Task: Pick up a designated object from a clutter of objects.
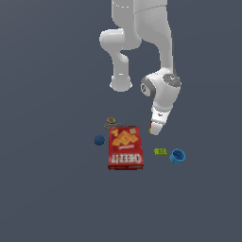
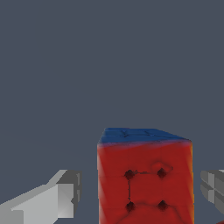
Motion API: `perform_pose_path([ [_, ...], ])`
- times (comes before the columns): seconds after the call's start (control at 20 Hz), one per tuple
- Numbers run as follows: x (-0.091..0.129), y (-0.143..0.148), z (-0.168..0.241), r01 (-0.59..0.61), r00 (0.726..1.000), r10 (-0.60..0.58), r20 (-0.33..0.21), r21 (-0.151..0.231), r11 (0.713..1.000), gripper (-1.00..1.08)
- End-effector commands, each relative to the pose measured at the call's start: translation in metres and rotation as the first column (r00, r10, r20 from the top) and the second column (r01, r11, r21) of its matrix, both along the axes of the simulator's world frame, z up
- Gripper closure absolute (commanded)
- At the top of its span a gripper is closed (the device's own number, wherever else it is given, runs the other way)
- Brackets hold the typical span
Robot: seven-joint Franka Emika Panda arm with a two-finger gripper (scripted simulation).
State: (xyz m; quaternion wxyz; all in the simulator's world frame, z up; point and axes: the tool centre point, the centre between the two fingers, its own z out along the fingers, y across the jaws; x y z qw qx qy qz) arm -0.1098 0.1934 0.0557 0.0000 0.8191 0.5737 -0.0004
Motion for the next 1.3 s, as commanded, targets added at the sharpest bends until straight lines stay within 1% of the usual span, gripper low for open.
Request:
perform_pose_path([
  [0.0,0.0,0.0,-0.011,-0.002,1.0,0.002,0.0,0.0,1.0,-0.92],
  [0.35,0.0,0.001,-0.023,-0.003,1.0,0.003,0.0,0.0,1.0,-0.92],
  [0.4,0.0,0.001,-0.023,-0.003,1.0,0.003,0.0,0.0,1.0,1.08],
  [1.0,0.001,0.0,-0.021,-0.002,1.0,0.002,0.002,0.0,1.0,1.08],
  [1.25,0.007,0.001,-0.011,-0.003,1.0,0.003,0.002,0.0,1.0,1.08],
])
